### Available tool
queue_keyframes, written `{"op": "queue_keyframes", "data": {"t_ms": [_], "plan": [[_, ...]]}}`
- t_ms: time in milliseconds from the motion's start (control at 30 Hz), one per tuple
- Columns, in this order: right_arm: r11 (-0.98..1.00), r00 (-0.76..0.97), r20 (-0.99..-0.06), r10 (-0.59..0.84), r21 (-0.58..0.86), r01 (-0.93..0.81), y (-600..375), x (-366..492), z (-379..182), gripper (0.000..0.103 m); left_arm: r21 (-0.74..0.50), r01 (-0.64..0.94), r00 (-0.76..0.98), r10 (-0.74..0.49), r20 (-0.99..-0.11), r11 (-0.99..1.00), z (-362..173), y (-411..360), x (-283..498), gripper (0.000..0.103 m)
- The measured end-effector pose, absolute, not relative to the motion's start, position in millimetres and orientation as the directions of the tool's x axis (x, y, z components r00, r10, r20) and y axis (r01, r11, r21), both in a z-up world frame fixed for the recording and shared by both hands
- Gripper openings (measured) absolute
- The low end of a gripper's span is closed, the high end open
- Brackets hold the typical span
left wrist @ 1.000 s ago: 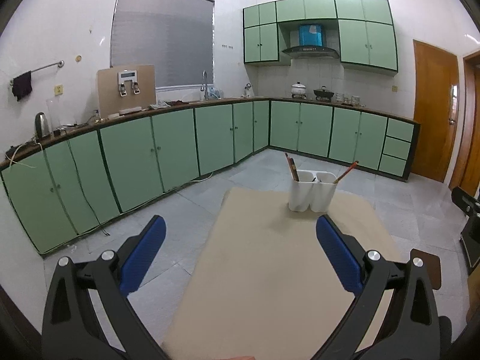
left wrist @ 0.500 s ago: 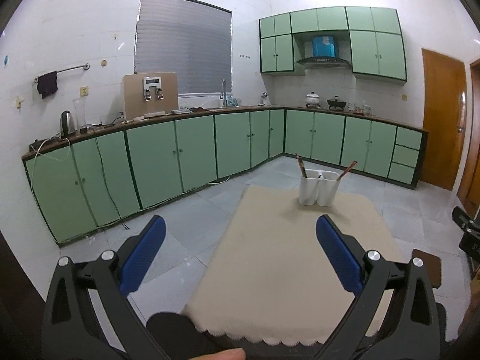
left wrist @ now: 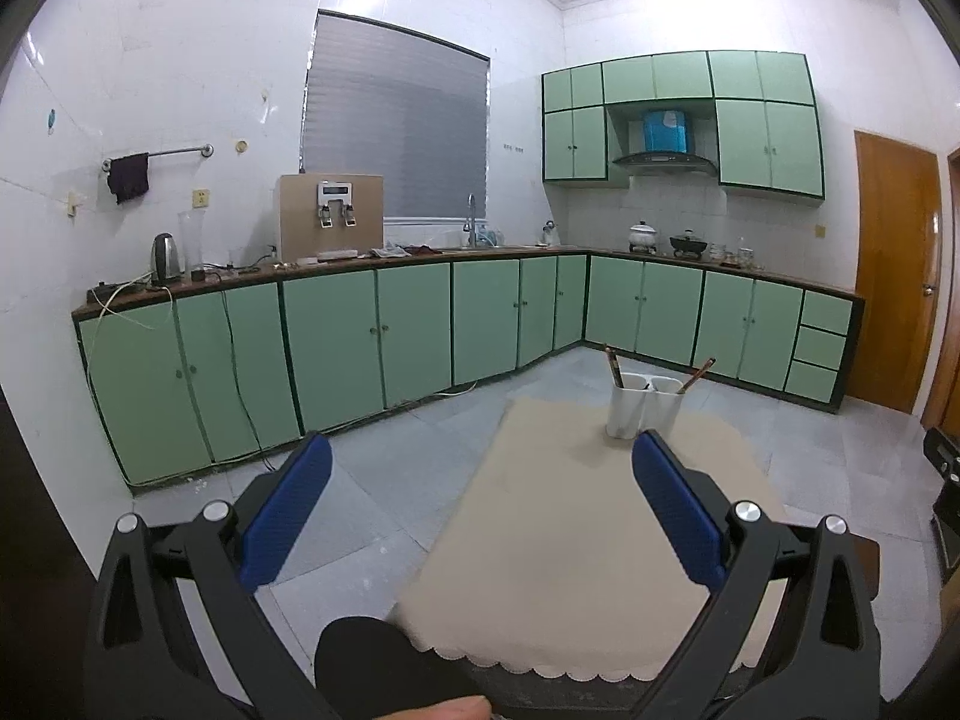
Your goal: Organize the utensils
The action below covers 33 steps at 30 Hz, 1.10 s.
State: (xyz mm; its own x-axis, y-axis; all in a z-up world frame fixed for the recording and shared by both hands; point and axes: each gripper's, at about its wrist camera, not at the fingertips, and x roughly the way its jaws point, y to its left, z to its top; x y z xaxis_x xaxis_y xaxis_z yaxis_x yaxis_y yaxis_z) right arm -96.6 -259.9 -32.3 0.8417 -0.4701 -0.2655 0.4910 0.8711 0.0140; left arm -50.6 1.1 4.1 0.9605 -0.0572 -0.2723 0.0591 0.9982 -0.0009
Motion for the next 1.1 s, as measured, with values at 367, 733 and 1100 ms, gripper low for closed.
{"op": "queue_keyframes", "data": {"t_ms": [367,733,1100], "plan": [[0.878,0.843,-0.287,-0.455,0.012,0.478,-257.5,-92.8,-37.6,0.097,-0.008,0.049,0.952,-0.049,-0.302,0.999,0.0,-0.4,-42.0,0.097],[0.877,0.843,-0.289,-0.454,0.022,0.480,-262.0,-96.2,-40.8,0.097,0.006,0.045,0.951,-0.041,-0.306,0.999,-4.6,-5.2,-35.7,0.097],[0.877,0.844,-0.288,-0.452,0.029,0.480,-259.9,-95.7,-41.9,0.097,0.010,0.045,0.952,-0.040,-0.304,0.999,-6.2,-4.6,-35.9,0.097]]}}
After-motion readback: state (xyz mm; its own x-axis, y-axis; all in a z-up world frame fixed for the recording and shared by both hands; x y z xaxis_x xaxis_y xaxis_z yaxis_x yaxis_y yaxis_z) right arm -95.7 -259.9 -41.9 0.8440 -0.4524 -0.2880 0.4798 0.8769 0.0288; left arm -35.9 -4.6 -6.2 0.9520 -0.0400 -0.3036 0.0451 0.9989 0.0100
